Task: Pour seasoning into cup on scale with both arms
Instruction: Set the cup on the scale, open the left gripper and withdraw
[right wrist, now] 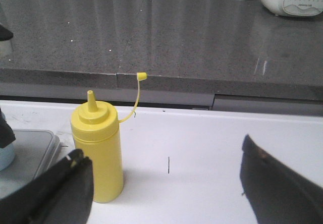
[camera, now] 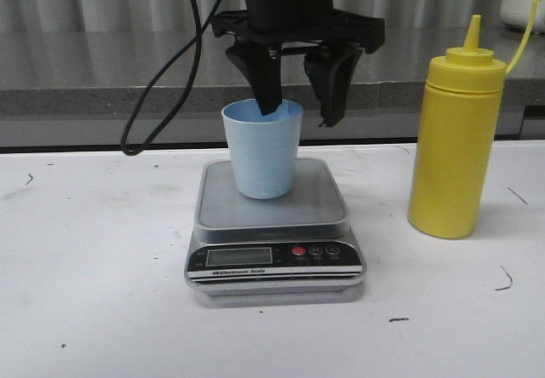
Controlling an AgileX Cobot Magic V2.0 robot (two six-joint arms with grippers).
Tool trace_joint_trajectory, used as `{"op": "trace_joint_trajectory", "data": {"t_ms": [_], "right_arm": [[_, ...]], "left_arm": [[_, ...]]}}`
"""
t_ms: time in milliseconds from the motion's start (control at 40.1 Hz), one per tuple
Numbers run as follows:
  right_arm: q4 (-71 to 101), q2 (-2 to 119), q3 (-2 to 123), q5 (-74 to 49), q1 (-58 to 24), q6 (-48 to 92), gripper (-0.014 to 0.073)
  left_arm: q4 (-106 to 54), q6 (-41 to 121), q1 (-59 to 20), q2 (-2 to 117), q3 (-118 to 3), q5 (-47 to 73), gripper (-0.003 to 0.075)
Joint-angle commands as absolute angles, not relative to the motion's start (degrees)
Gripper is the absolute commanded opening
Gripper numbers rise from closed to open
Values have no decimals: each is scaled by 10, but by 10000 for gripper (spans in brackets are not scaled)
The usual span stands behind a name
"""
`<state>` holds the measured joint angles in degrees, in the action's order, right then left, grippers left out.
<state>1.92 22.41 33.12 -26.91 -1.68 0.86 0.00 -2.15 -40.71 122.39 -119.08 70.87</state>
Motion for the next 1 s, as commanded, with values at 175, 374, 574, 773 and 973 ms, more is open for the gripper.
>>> {"op": "trace_joint_trajectory", "data": {"t_ms": [175,374,574,773,973], "right_arm": [[21,232,350,-227,-14,9,610],[21,232,350,-227,-14,9,610],[21,232,350,-226,-14,9,610],[21,232,350,-226,-14,9,610],[21,233,350,-225,-14,9,610]], "left_arm": [[-4,-20,-408,1128,-1196,725,63],[30,-20,-399,1080,-1134,725,-20],[31,-25,-350,1007,-1033,708,-20],[31,-42,-279,905,-892,642,-20],[24,-58,-205,783,-731,523,-20]]}}
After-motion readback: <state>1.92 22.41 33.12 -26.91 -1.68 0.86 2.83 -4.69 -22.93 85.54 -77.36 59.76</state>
